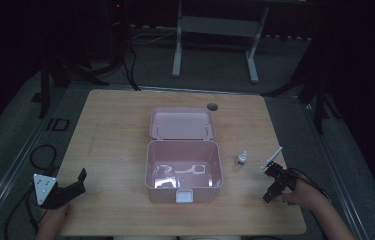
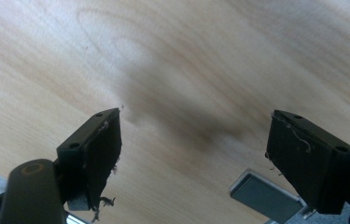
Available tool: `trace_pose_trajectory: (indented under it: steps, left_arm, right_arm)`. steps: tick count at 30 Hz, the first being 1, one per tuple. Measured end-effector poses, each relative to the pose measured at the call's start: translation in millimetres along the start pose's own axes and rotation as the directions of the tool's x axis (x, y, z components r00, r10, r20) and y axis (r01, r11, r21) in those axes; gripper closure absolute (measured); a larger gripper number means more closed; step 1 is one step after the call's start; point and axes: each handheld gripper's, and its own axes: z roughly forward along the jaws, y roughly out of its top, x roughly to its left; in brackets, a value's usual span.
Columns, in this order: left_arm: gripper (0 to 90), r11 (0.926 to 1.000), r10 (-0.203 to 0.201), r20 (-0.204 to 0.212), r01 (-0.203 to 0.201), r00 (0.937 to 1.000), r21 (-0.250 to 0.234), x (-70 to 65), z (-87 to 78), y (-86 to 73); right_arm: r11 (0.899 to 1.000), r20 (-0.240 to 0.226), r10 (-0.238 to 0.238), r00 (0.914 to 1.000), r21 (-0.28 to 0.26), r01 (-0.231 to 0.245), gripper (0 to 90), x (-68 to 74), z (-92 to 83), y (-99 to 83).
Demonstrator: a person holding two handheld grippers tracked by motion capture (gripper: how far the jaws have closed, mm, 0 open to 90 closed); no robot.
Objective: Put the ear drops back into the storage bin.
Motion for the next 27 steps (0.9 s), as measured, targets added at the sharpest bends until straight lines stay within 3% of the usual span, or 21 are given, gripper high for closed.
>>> trace_pose_trajectory:
  steps: [12, 27]
  left_arm:
    - [0.4, 1.0000, 0.000, 0.001, 0.000, 1.0000, 0.002, 0.0, 0.1, 0.1]
    - [0.4, 1.0000, 0.000, 0.003, 0.000, 1.0000, 0.004, 0.3, 0.3, 0.2]
  right_arm:
    - [0.998, -0.031, 0.023, 0.9993, -0.056, -0.025, 18.6, -5.8, -15.5, 18.2]
    - [0.999, -0.041, 0.009, 0.9991, -0.047, -0.011, 19.2, -9.2, -25.4, 62.5]
